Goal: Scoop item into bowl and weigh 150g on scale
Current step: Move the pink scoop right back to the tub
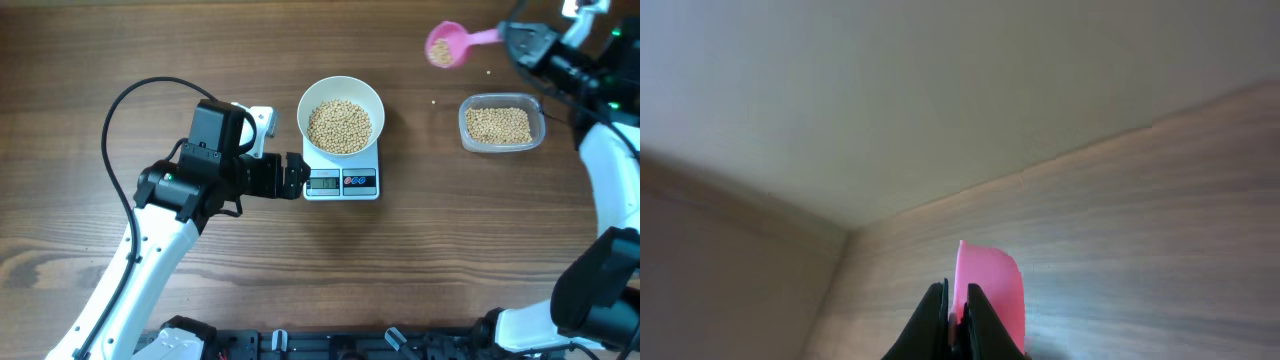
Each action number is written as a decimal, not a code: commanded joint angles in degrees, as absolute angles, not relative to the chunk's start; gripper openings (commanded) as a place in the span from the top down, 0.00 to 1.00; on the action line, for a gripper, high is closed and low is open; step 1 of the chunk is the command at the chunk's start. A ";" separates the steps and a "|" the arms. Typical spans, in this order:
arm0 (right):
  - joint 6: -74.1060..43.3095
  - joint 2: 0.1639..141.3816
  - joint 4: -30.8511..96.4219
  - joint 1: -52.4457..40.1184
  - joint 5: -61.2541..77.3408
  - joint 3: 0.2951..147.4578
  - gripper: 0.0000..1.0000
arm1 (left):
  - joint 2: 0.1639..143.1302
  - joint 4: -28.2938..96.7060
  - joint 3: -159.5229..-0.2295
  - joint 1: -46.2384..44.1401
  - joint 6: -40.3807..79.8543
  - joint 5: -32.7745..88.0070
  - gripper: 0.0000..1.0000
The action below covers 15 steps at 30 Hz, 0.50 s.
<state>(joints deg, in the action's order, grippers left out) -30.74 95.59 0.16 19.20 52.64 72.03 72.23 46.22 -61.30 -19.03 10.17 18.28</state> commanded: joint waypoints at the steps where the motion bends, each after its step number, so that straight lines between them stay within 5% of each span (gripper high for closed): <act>1: -23.00 96.16 4.36 23.38 55.11 71.83 0.96 | 72.34 46.04 -60.90 -19.27 9.28 18.98 0.00; 15: -1.06 95.88 12.60 28.58 51.46 71.83 0.96 | 72.34 46.04 -60.90 -19.27 9.28 18.98 0.00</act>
